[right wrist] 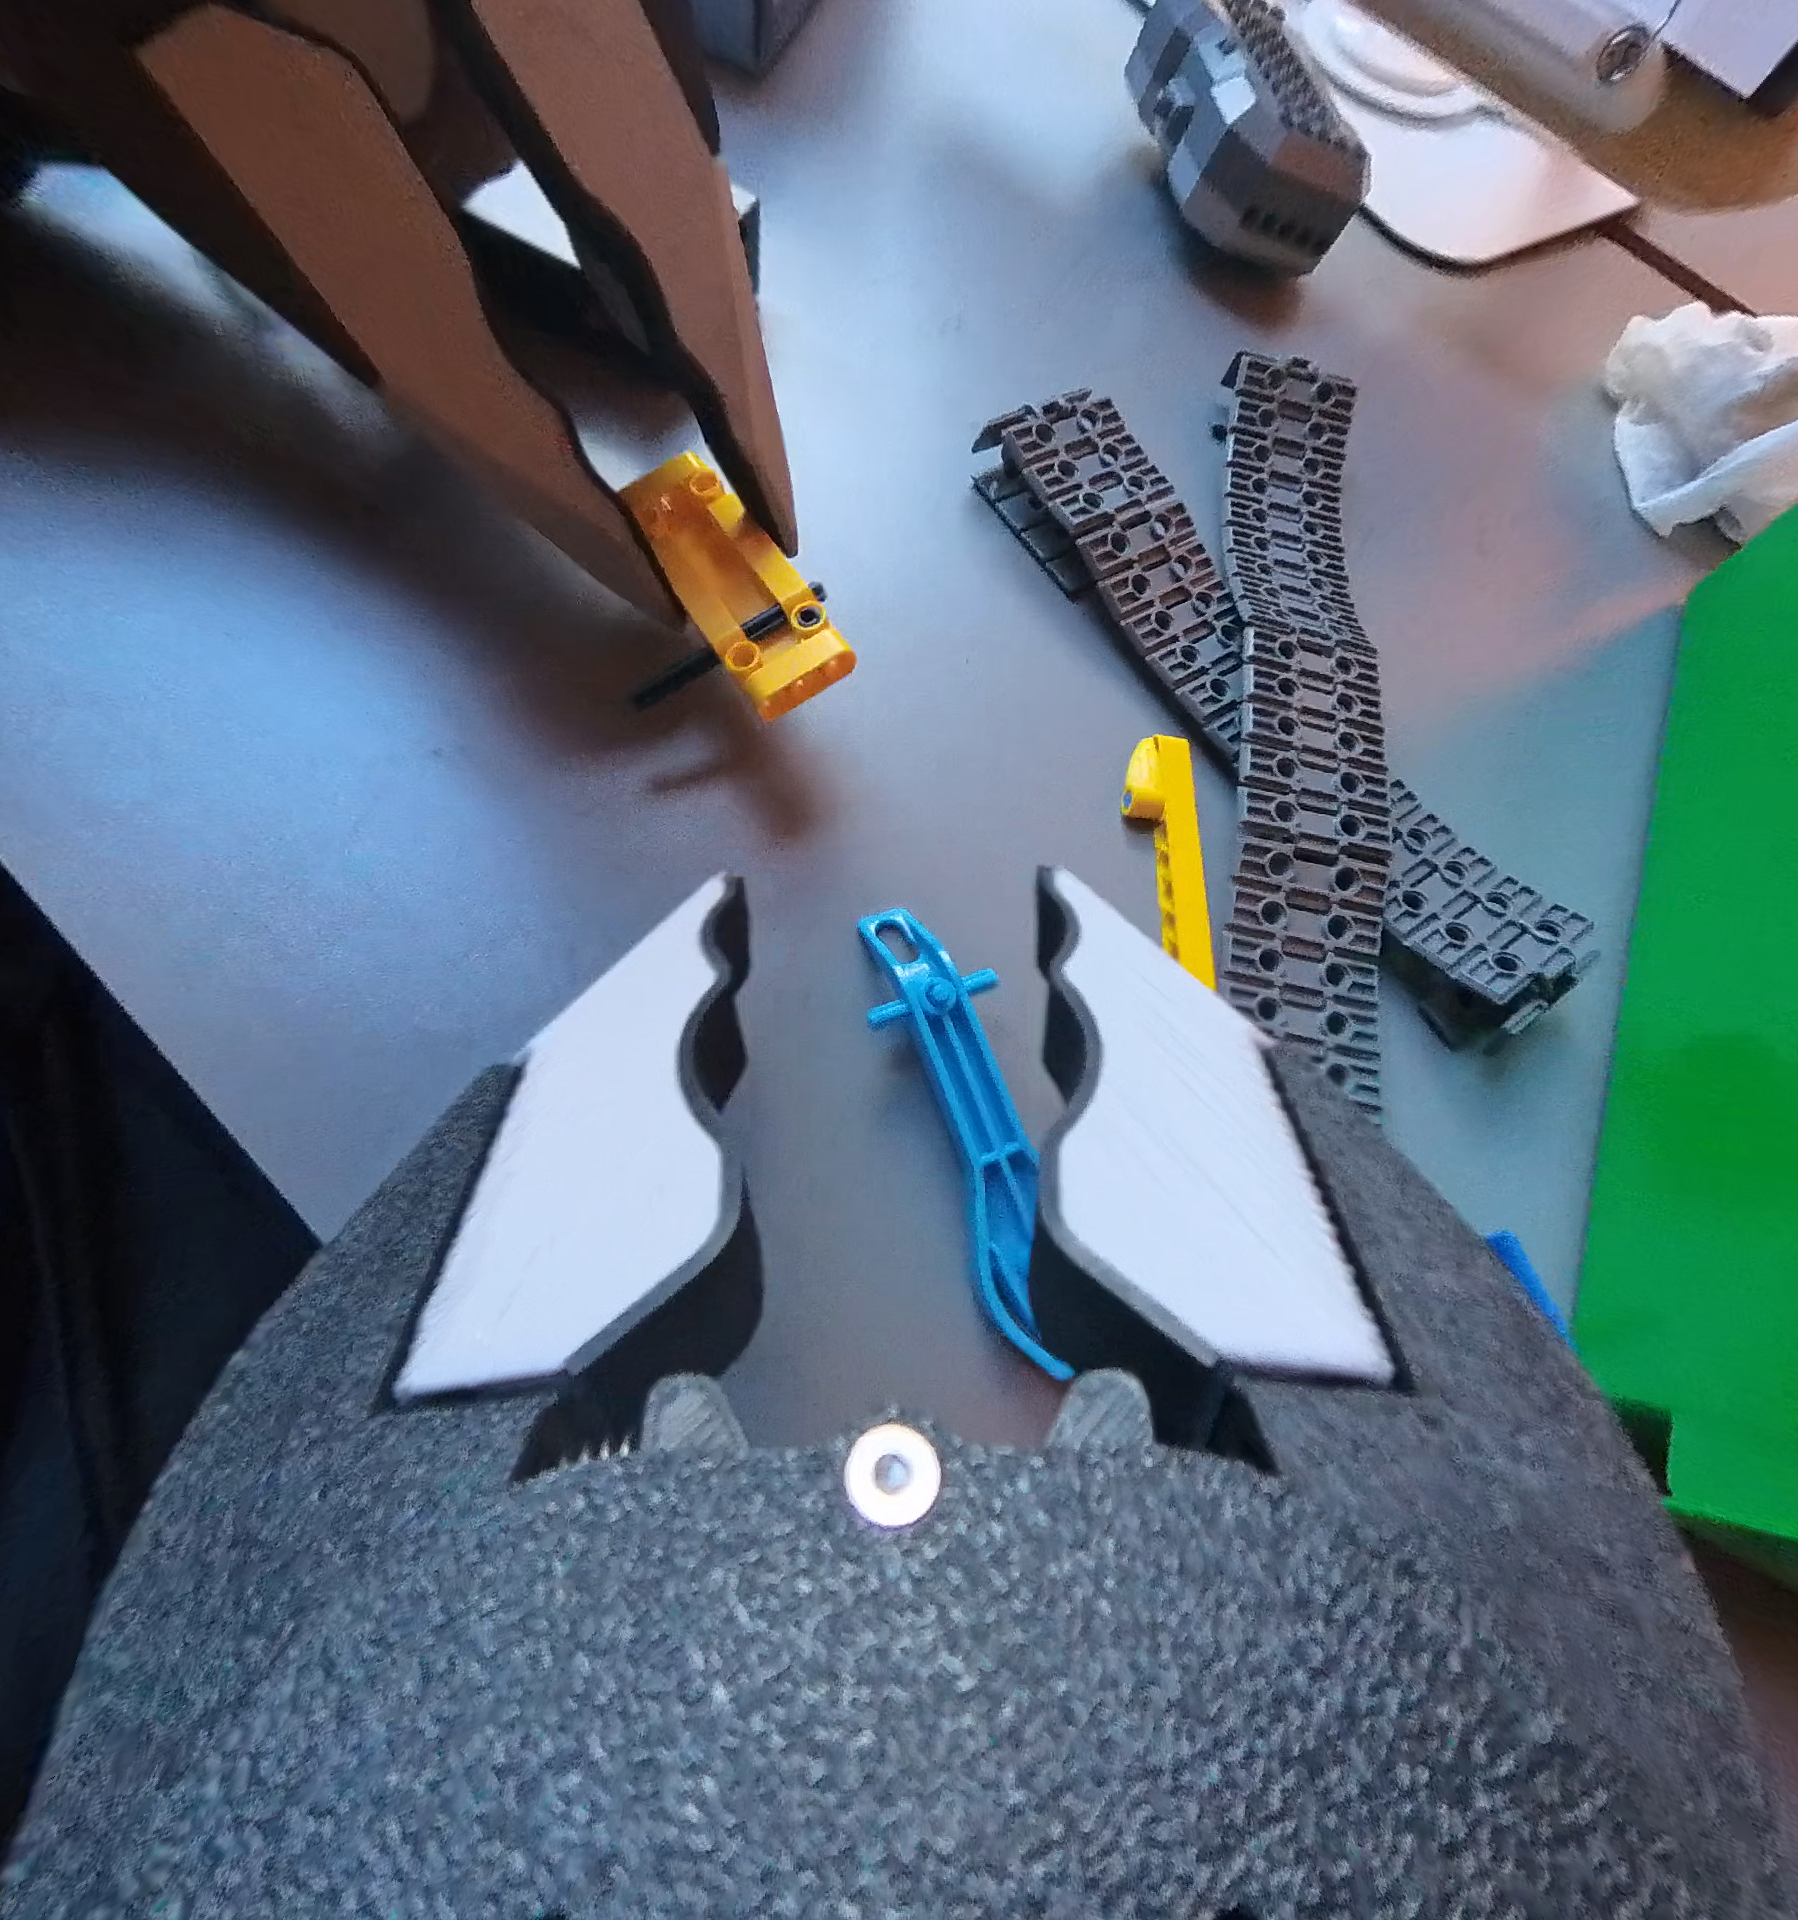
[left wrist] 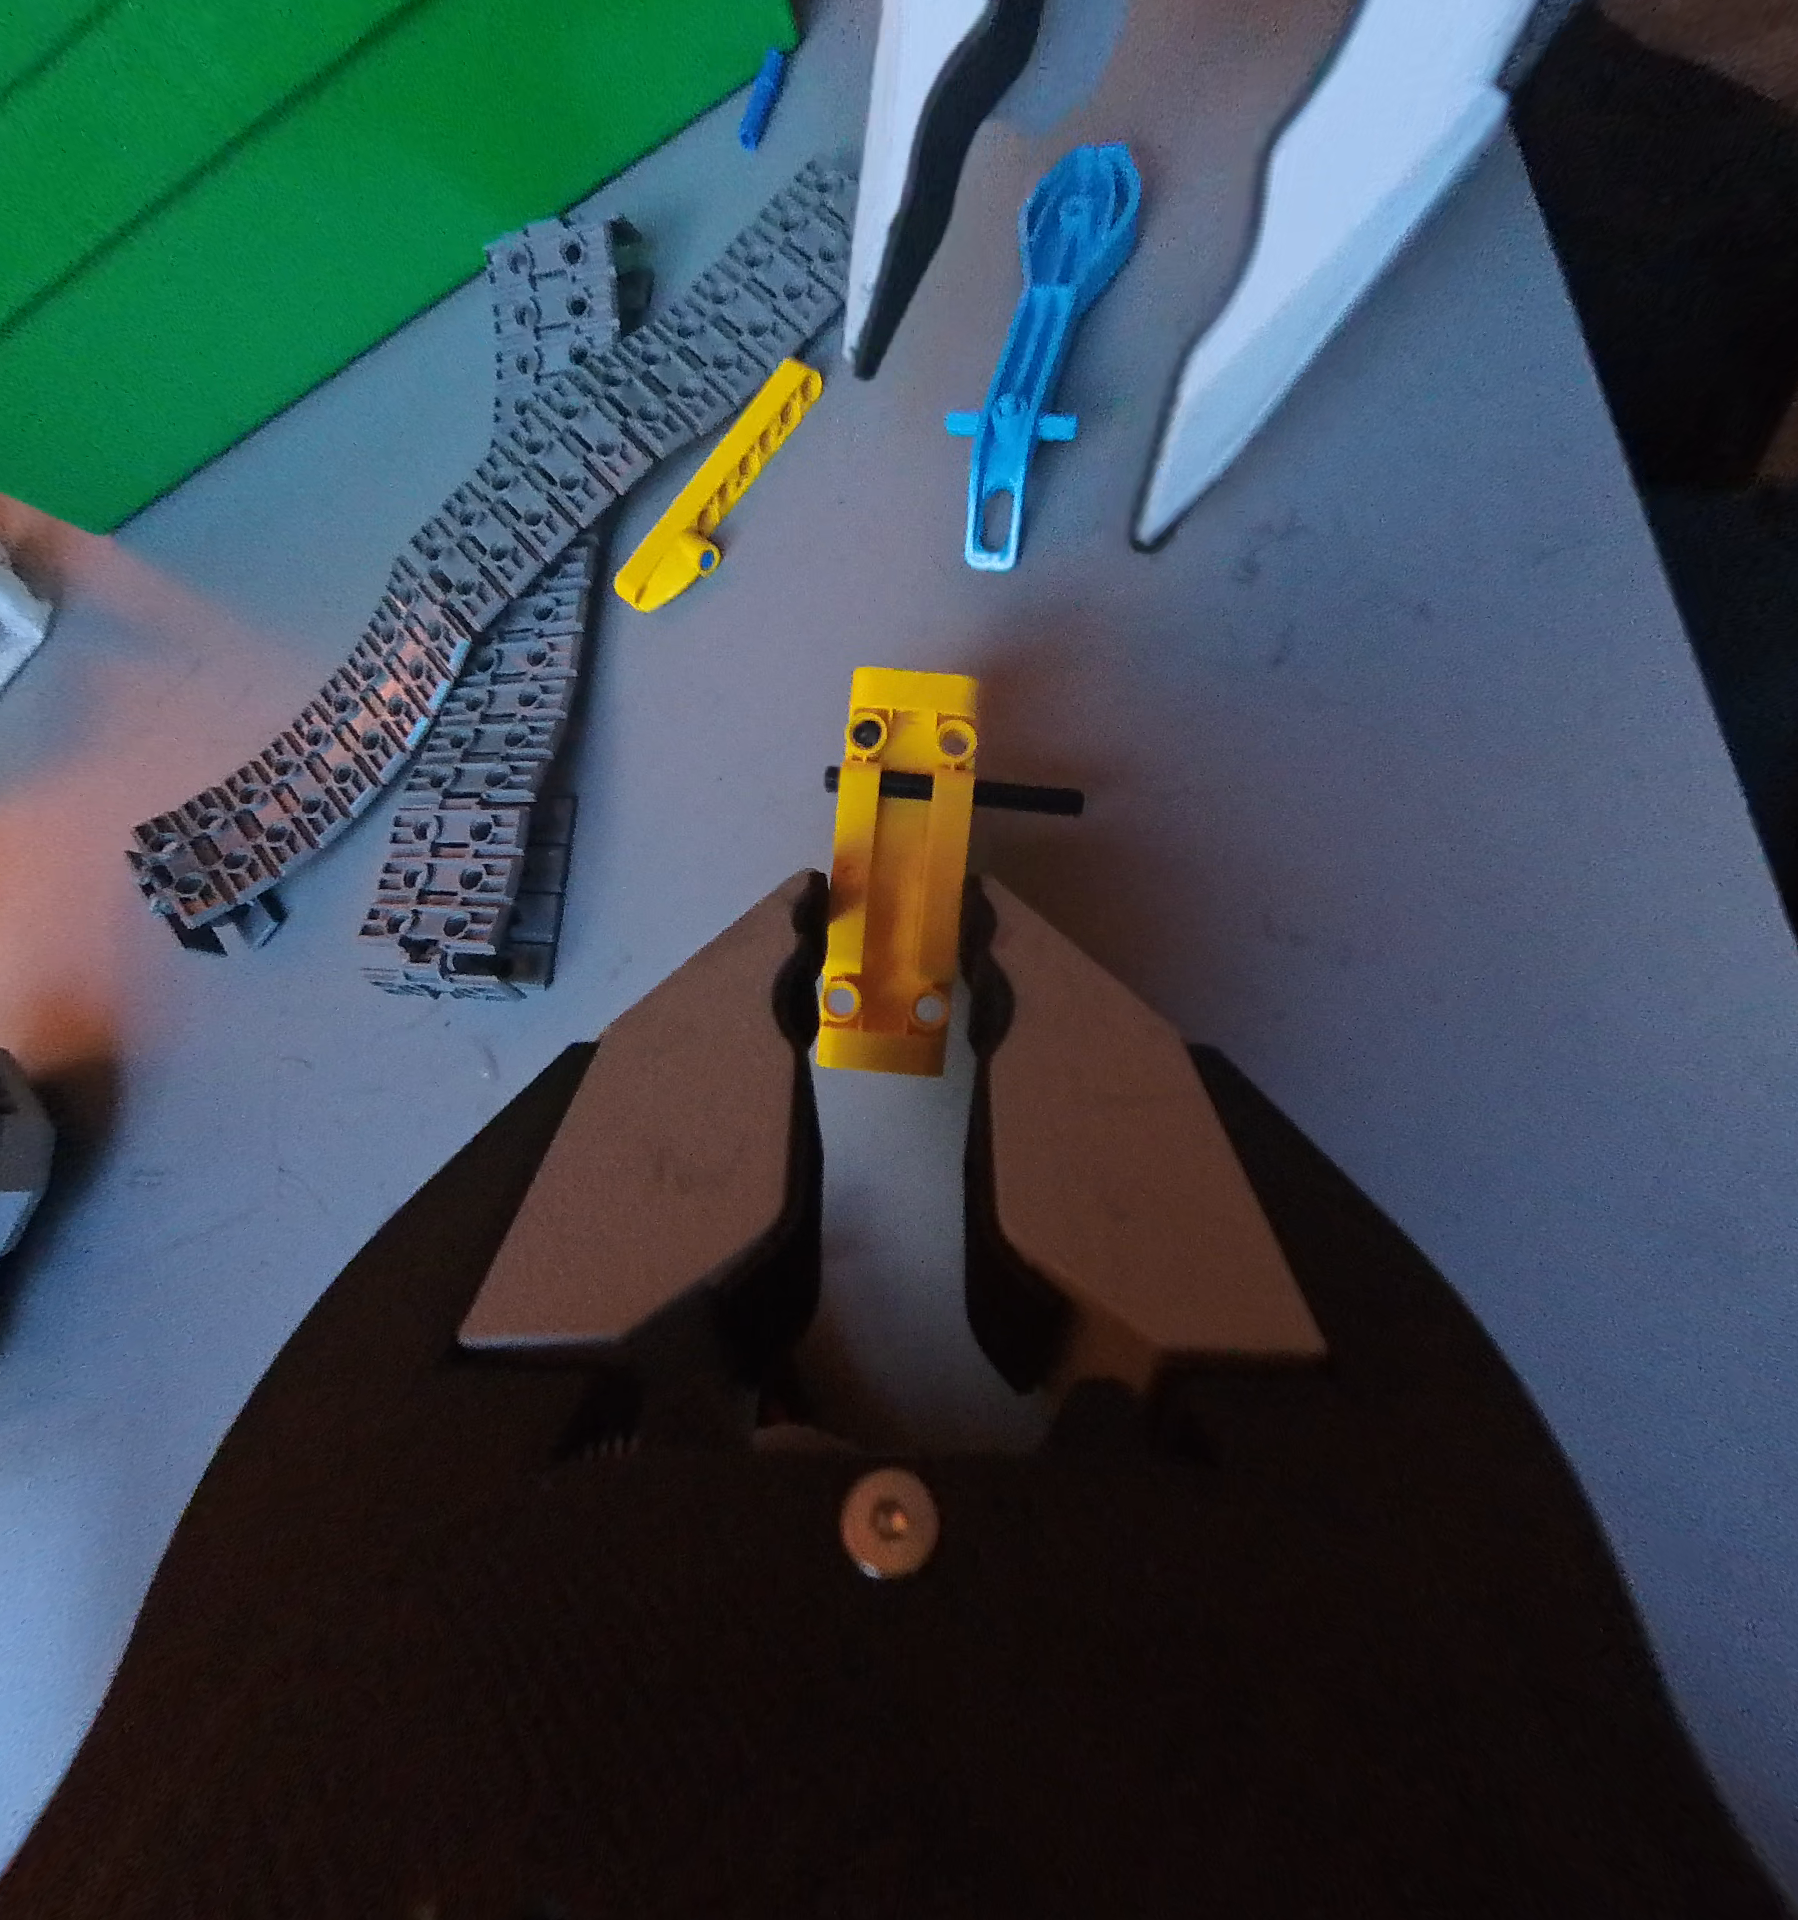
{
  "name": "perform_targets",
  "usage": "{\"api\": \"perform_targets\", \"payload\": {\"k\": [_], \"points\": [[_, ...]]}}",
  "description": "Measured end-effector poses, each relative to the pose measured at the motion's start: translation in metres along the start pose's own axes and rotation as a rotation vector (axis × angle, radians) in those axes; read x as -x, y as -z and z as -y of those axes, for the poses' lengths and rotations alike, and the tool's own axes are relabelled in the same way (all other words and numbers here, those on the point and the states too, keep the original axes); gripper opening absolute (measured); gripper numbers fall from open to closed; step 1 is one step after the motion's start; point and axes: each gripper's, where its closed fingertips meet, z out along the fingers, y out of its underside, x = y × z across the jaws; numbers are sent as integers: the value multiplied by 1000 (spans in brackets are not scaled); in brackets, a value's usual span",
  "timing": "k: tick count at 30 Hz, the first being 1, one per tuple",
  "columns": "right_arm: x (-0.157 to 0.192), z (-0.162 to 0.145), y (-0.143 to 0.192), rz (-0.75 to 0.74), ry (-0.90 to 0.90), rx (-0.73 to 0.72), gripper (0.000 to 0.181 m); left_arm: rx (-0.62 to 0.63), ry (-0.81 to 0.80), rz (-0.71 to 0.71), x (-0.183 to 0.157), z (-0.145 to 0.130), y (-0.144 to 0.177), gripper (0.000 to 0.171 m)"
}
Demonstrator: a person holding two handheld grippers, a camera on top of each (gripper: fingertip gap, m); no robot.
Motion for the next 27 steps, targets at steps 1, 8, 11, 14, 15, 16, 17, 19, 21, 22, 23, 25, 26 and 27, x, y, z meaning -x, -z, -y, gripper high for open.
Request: {"api": "perform_targets", "payload": {"k": [1, 8, 11, 14, 15, 16, 17, 19, 21, 22, 23, 25, 26, 27], "points": [[2, 2, 0, 9, 7, -10, 61, -11, 5, 1, 0, 3, 1, 24], [28, 29, -28, 22, 327, -19, 73, -47, -10, -35, -17, 15, 2, 24], [21, 26, -39, -15, 431, 34, 58, 4, -56, -42, -26, 7, -6, 24], [21, 24, -44, 13, 378, 34, 65, 37, -96, -24, -25, 2, -7, 23], [20, 22, -45, 22, 334, 34, 69, 35, -100, -28, -25, 2, -7, 23], [21, 21, -45, 46, 285, 37, 69, 29, -87, -43, -26, 2, -7, 23], [23, 19, -43, 82, 248, 39, 68, 23, -64, -64, -28, 2, -7, 23], [36, 24, -34, 217, 152, 3, 56, 33, -62, -49, -25, -2, -8, 24], [36, 32, -26, 309, 21, -18, 56, 36, -132, -6, -21, -4, -6, 23], [30, 32, -24, 320, -46, 1, 56, 28, -180, 9, -21, -3, -5, 23], [26, 31, -23, 354, -122, 34, 51, 13, -226, 42, -19, 0, -2, 24], [27, 38, -22, 457, -296, 47, 56, 10, -299, 110, -15, 4, 2, 24], [28, 42, -23, 494, -380, 43, 58, 1, -326, 142, -14, 8, 3, 24], [29, 45, -24, 528, -444, 34, 53, -11, -349, 167, -13, 13, 5, 24]]}}
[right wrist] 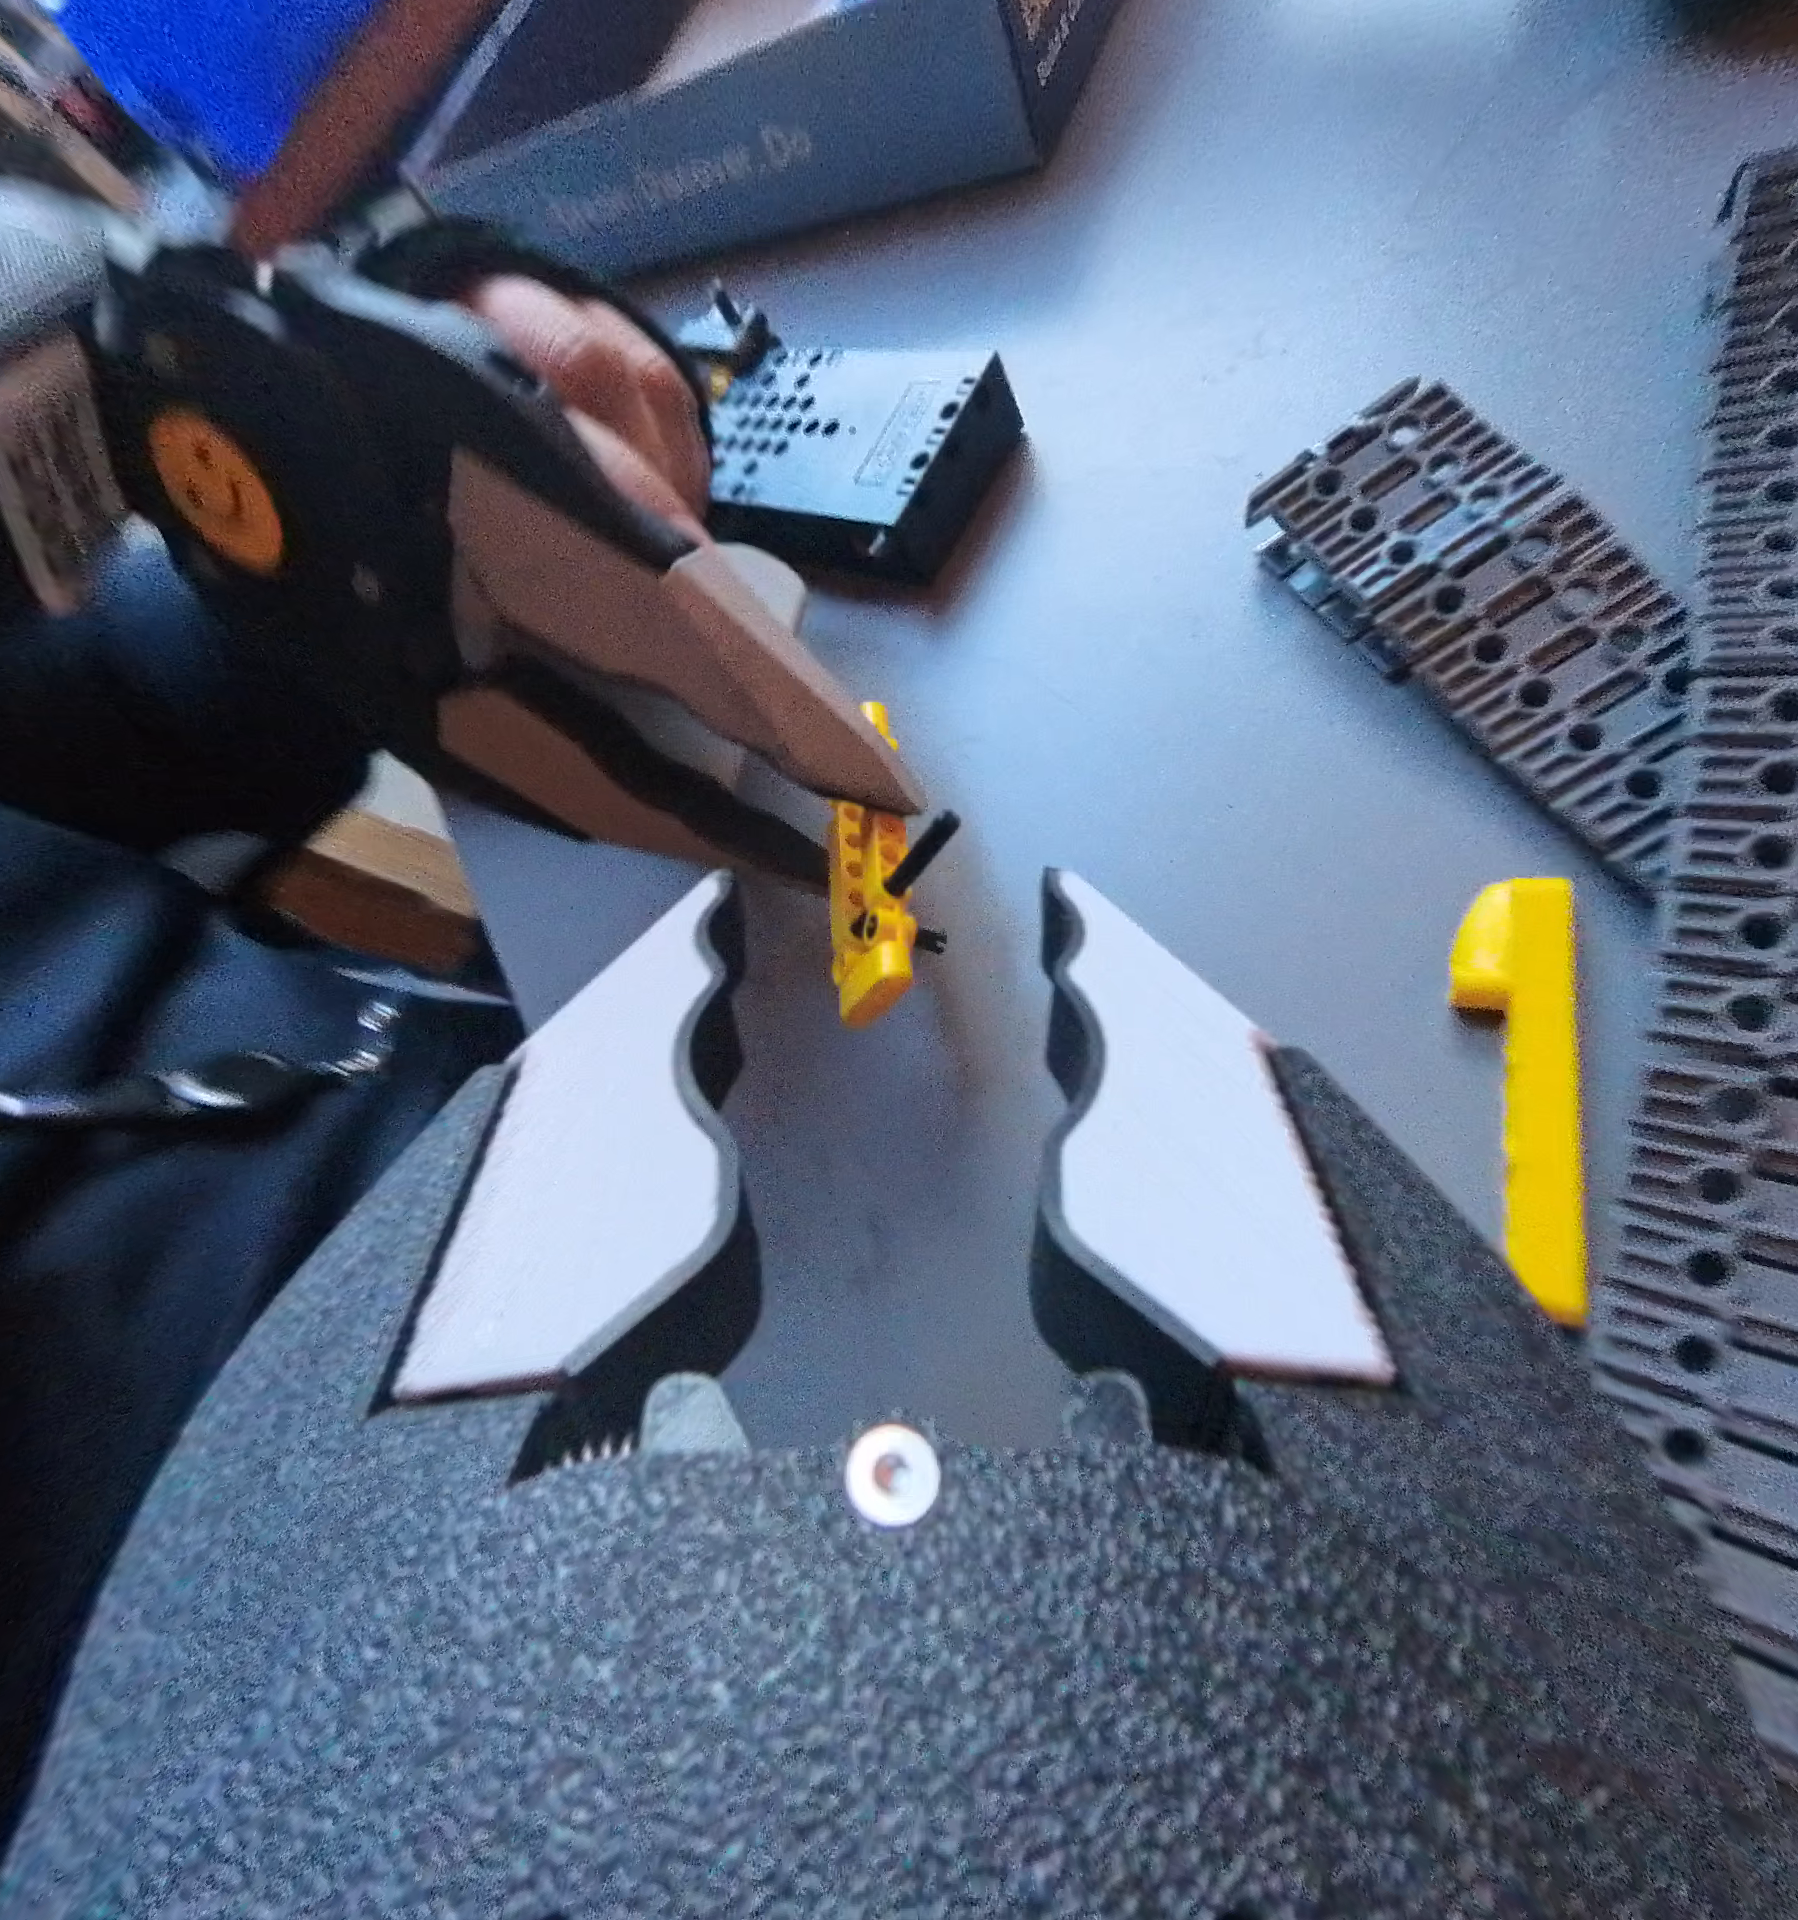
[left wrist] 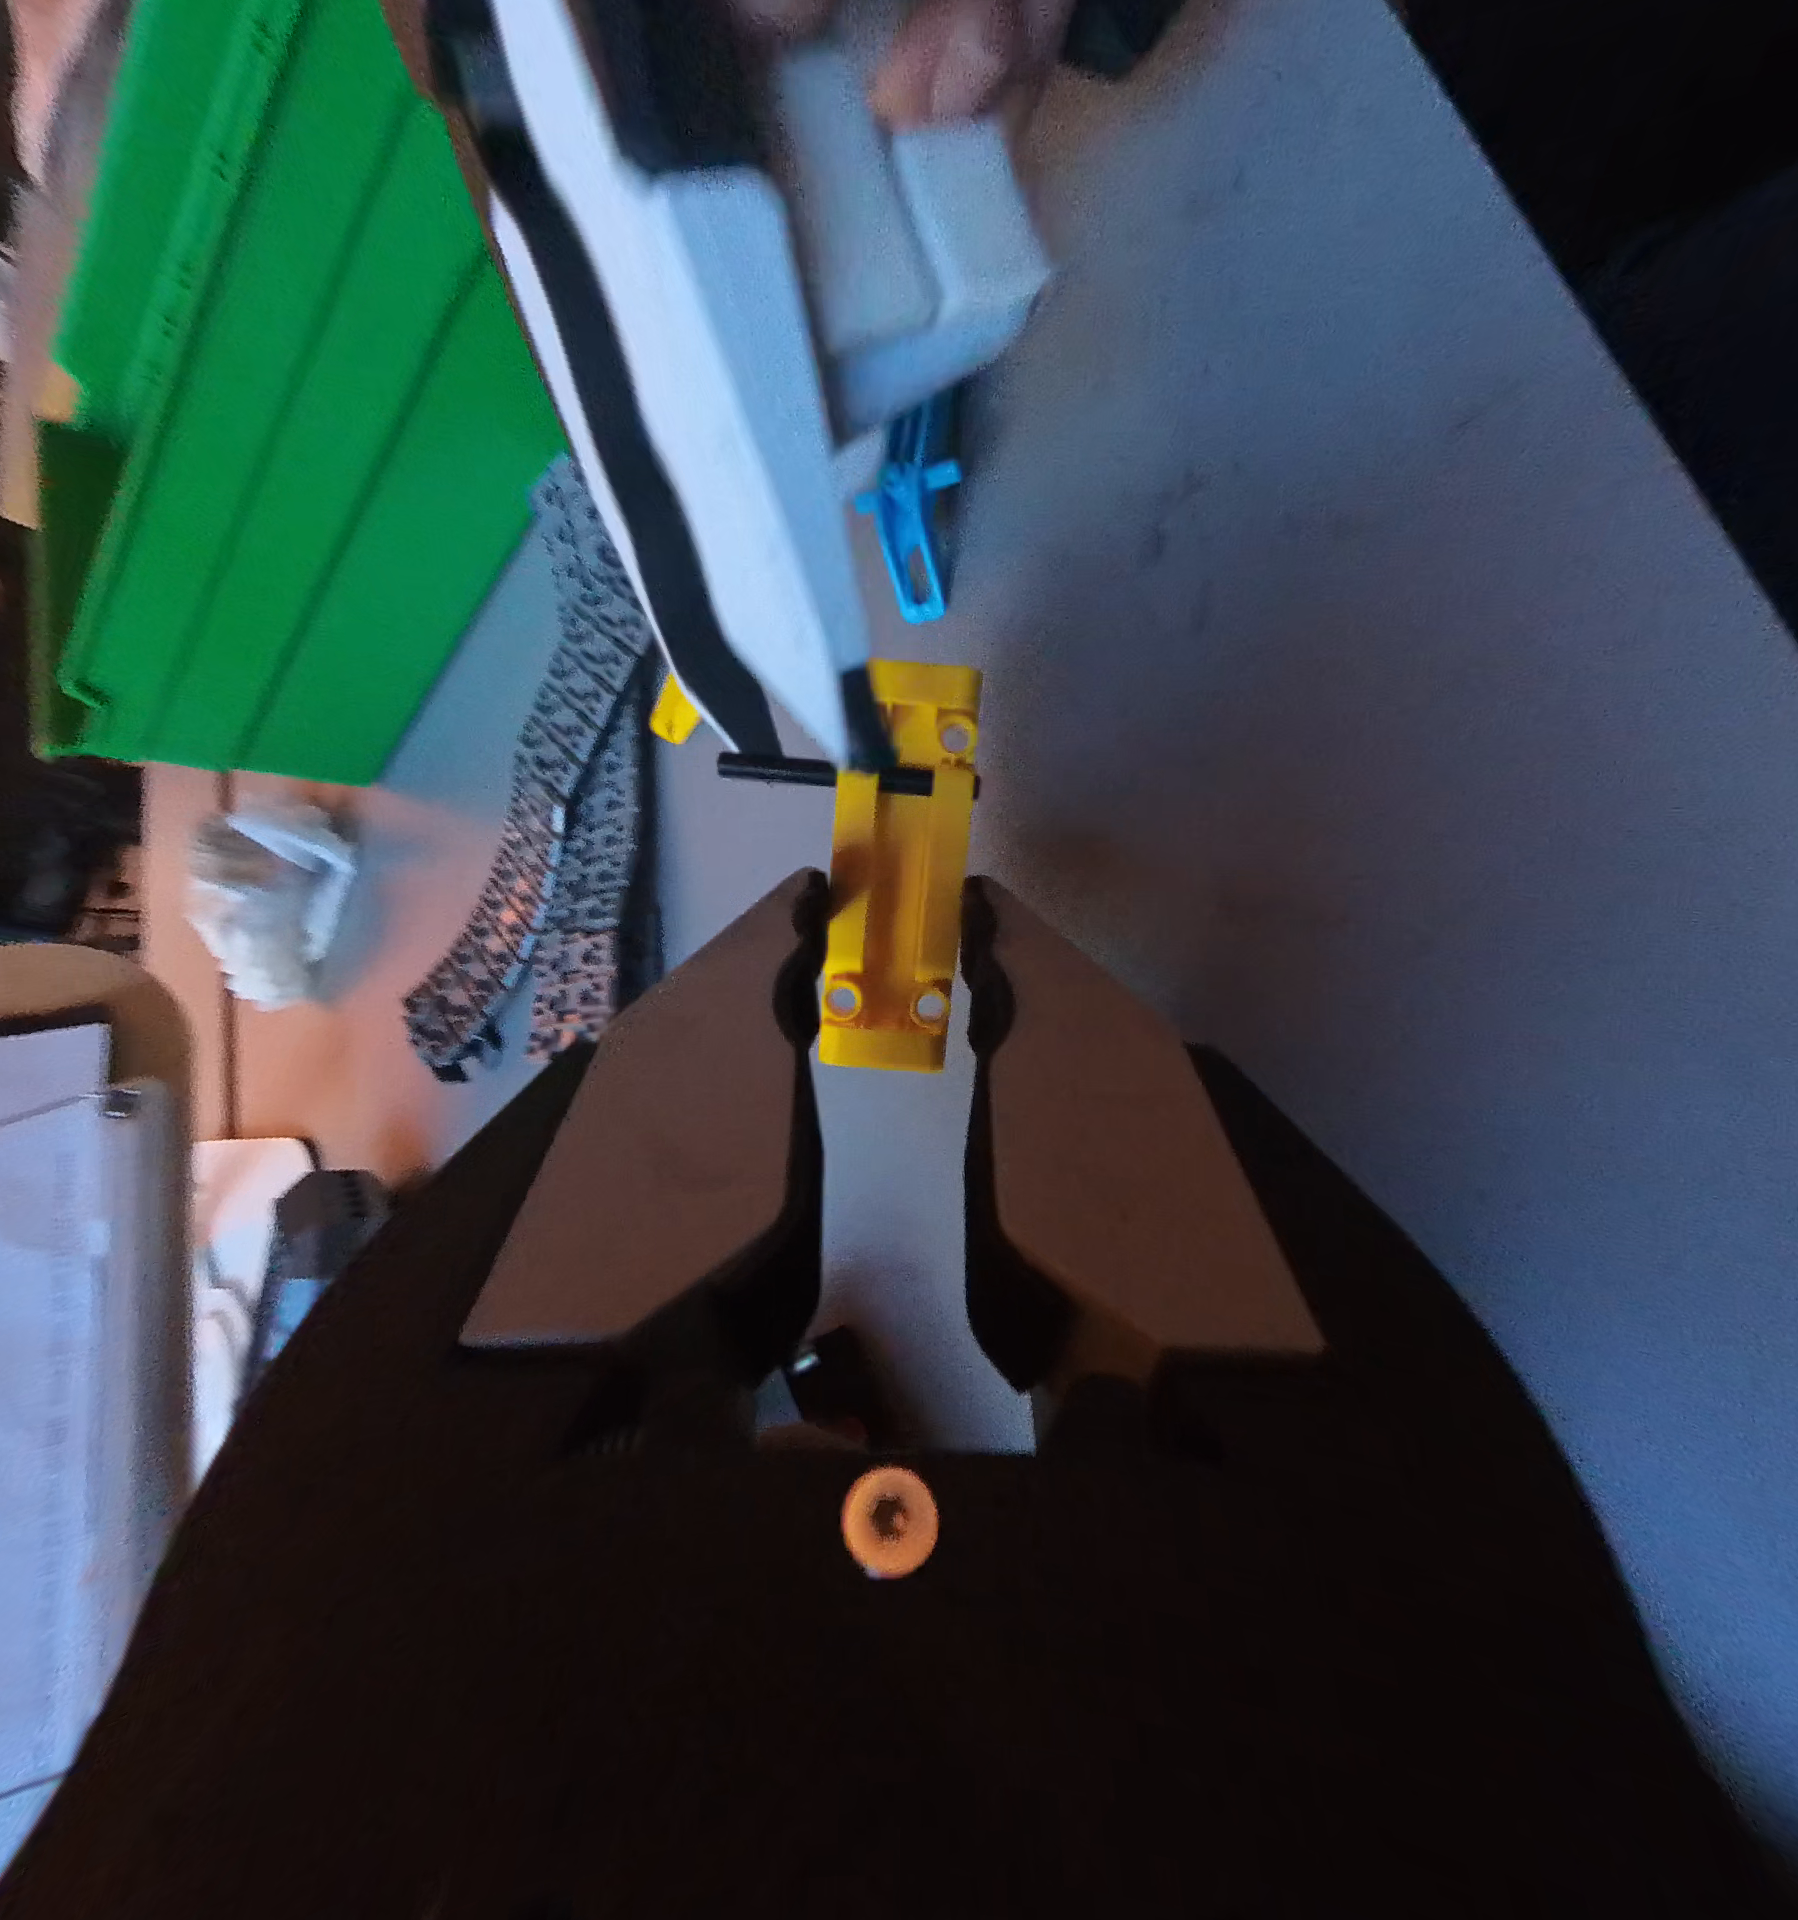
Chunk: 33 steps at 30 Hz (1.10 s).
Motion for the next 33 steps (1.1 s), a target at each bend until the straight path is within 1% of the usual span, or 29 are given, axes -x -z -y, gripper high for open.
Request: {"api": "perform_targets", "payload": {"k": [2, 4, 6, 7, 9, 10, 11, 13, 14, 15, 16, 17, 18, 20, 22, 23, 25, 27, 28, 30, 31, 33], "points": [[-2, 6, -2, 42, -72, -42, 25, 1, -47, 55, 5, 3, 2, 24], [-3, 9, -3, 64, -102, -57, 4, 23, -79, 90, 7, 1, 2, 24], [-10, 25, 6, 34, -123, -144, 1, 48, -113, 74, 2, -3, -1, 24], [-15, 39, 18, 7, -129, -216, 0, 59, -116, 43, -4, -5, -4, 24], [-26, 73, 60, -54, -118, -388, 0, 57, -92, 6, -12, -5, -8, 23], [-32, 88, 86, -102, -97, -447, 0, 52, -59, -21, -15, -4, -11, 24], [-40, 97, 112, -175, -67, -467, 0, 41, -16, -37, -16, -2, -12, 24], [-71, 108, 161, -384, -7, -434, 0, 14, 81, -63, -13, 2, -14, 23], [-93, 111, 184, -503, 11, -406, 4, 5, 133, -65, -9, 4, -15, 24], [-118, 109, 204, -614, 6, -365, 14, -6, 185, -72, -6, 5, -16, 24], [-142, 102, 218, -691, -31, -304, 32, -18, 238, -80, -3, 7, -17, 23], [-156, 95, 224, -720, -79, -245, 48, -28, 286, -80, 1, 8, -17, 24], [-161, 91, 225, -717, -104, -221, 50, -35, 325, -79, 5, 8, -17, 24], [-146, 90, 214, -668, -45, -239, 50, -56, 387, -56, 12, 8, -16, 23], [-121, 78, 186, -590, 11, -207, 50, -101, 414, -5, 22, 10, -12, 24], [-102, 70, 166, -510, 19, -183, 47, -140, 392, 35, 26, 14, -8, 23], [-57, 56, 124, -317, 32, -176, 48, -193, 340, 108, 33, 21, 0, 23], [-15, 42, 87, -124, 29, -164, 48, -202, 314, 136, 34, 25, 3, 23], [-1, 35, 72, -60, 22, -155, 48, -190, 311, 132, 32, 24, 2, 24], [8, 26, 49, -28, 24, -143, 46, -150, 332, 93, 24, 21, -3, 24], [5, 18, 38, -47, 22, -108, 47, -128, 350, 71, 21, 19, -6, 23], [-15, 7, 24, -152, 13, -41, 47, -49, 421, 37, 16, 7, -10, 23]]}}
